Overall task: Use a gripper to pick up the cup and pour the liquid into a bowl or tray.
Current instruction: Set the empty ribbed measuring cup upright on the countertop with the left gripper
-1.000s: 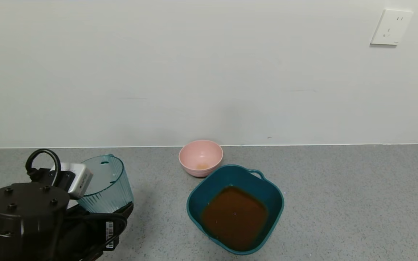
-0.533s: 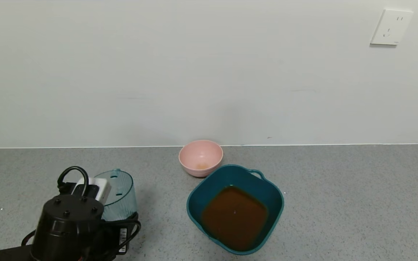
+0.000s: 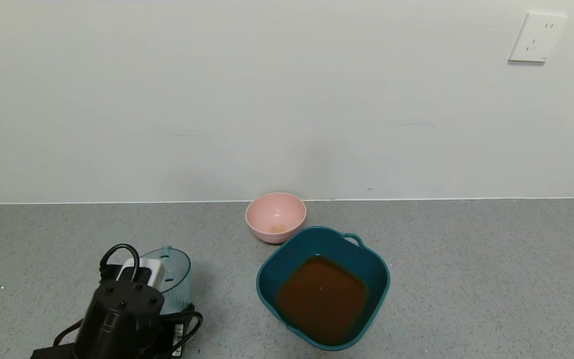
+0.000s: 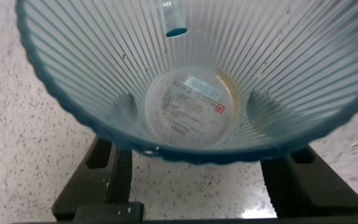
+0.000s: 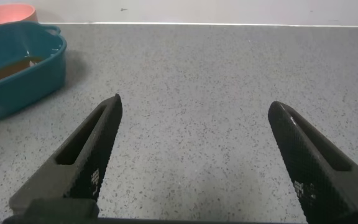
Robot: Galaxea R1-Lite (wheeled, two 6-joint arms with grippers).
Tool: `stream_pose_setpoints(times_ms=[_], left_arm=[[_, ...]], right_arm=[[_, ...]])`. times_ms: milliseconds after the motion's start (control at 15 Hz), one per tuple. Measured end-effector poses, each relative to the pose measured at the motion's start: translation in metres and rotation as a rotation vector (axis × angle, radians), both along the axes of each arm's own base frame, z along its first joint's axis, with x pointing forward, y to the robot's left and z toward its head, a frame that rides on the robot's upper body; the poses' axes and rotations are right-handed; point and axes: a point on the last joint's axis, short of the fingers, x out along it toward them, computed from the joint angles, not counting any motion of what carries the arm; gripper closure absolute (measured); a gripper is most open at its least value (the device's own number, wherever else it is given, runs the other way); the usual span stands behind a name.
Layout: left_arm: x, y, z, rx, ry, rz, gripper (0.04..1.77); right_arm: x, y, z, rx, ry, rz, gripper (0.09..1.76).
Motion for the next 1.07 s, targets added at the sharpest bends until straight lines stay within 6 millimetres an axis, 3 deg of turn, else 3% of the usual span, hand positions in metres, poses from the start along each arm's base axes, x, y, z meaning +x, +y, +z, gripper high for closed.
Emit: stream_pose_setpoints(times_ms=[800, 1067], left_arm=[[0.014, -0.009, -0.048, 0.043, 0.039, 0.005, 0.62], [0.015, -0.01, -0.053, 0.055, 0.058, 0.007, 0.62]], right_arm=[[0.0, 0.0, 0.0, 0.0, 0.0, 0.0, 0.14], [0.0, 0.0, 0.0, 0.0, 0.0, 0.0, 0.14]])
